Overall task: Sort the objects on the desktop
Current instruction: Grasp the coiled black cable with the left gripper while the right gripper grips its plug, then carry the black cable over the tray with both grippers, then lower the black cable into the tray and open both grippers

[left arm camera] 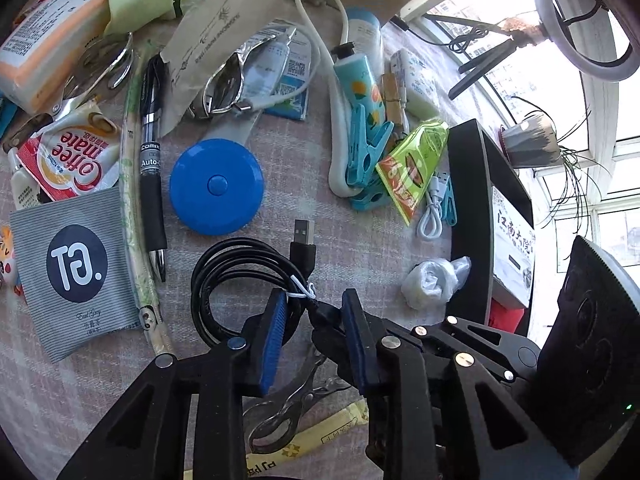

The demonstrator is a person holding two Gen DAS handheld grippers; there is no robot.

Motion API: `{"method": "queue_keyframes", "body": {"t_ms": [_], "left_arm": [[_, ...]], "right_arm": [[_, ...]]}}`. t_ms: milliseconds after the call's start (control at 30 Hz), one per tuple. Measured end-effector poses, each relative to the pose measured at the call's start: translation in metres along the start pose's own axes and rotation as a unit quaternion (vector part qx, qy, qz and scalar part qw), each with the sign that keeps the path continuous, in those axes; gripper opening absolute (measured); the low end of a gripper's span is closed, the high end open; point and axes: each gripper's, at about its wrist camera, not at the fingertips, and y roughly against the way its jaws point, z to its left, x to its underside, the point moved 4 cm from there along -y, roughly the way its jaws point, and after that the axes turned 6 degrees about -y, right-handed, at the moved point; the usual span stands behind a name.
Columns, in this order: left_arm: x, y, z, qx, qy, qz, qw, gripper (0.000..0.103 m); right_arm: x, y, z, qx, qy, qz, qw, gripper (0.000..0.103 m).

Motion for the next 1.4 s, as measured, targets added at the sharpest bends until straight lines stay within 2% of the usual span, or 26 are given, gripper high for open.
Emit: {"method": "queue_keyframes", "body": {"t_ms": [167,233,467,600,800,1067,1233,1400], "left_arm": [[-0.004,0.01,-0.026,0.011,-0.028,-0.012,0.9995,0.025],[-0.005,0.011,-0.04,0.018,-0.041,-0.013,0.9989,0.025],[-0.008,-0.001,-0.08,0.033,-0.068,0.0,0.9972,0.021],[-0.002,0.0,-0.113,0.043,-0.103,0.005,0.9938,0.021],[0.015,-0.01,-0.172,0.074,-0.158,0.033,0.9841,0.02],[0.049,-0.033,-0.253,0.081,-0.254,0.065,0.9616,0.021],[0.057,-0.033,-0.267,0.077,-0.273,0.069,0.9563,0.02],[0.054,-0.026,-0.251,0.064,-0.262,0.062,0.9609,0.02]], "right_arm": [[0.002,0.029,0.007,0.004,0.007,-0.027,1.0,0.012],[0.006,0.04,0.007,0.02,0.005,-0.038,0.999,0.011],[0.015,0.066,-0.029,0.028,-0.046,-0.052,0.997,0.011],[0.027,0.081,-0.03,0.044,-0.058,-0.074,0.995,0.011],[0.058,0.128,-0.069,0.059,-0.101,-0.094,0.989,0.011],[0.109,0.173,-0.122,0.097,-0.175,-0.114,0.973,0.011],[0.129,0.189,-0.148,0.117,-0.221,-0.122,0.96,0.014],[0.13,0.203,-0.155,0.118,-0.235,-0.141,0.955,0.024]]}}
